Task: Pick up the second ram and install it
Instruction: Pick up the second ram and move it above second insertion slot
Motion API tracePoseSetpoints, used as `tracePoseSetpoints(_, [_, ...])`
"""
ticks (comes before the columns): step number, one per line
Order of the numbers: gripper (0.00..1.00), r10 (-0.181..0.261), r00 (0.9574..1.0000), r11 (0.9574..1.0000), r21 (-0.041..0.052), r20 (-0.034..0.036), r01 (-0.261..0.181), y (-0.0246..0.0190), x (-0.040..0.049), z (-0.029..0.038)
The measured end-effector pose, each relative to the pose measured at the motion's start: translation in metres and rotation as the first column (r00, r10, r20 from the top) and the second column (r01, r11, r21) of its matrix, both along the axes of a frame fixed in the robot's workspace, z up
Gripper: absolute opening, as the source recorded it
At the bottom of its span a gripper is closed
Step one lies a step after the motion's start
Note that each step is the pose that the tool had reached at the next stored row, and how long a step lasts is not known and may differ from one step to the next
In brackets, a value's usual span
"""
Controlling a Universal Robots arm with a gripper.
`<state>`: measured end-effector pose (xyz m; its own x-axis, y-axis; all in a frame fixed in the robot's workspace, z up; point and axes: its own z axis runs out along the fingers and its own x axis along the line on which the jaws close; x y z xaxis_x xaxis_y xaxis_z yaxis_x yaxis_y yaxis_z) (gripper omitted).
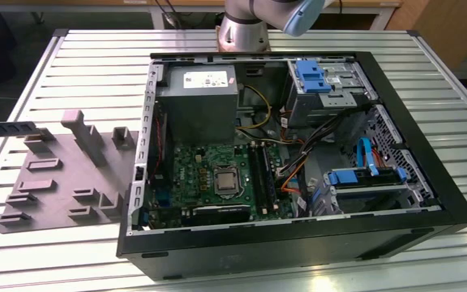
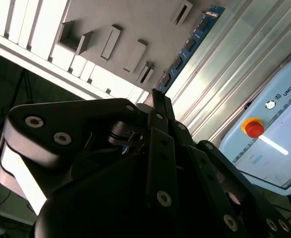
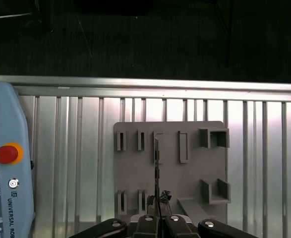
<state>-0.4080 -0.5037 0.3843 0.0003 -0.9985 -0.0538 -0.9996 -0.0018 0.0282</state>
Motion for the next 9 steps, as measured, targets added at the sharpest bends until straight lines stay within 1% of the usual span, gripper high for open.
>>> tracePoseSetpoints(9, [0.11, 0.0, 1.0, 1.0, 0.0002, 0.0001, 0.0, 0.0003, 0.0, 0.0056])
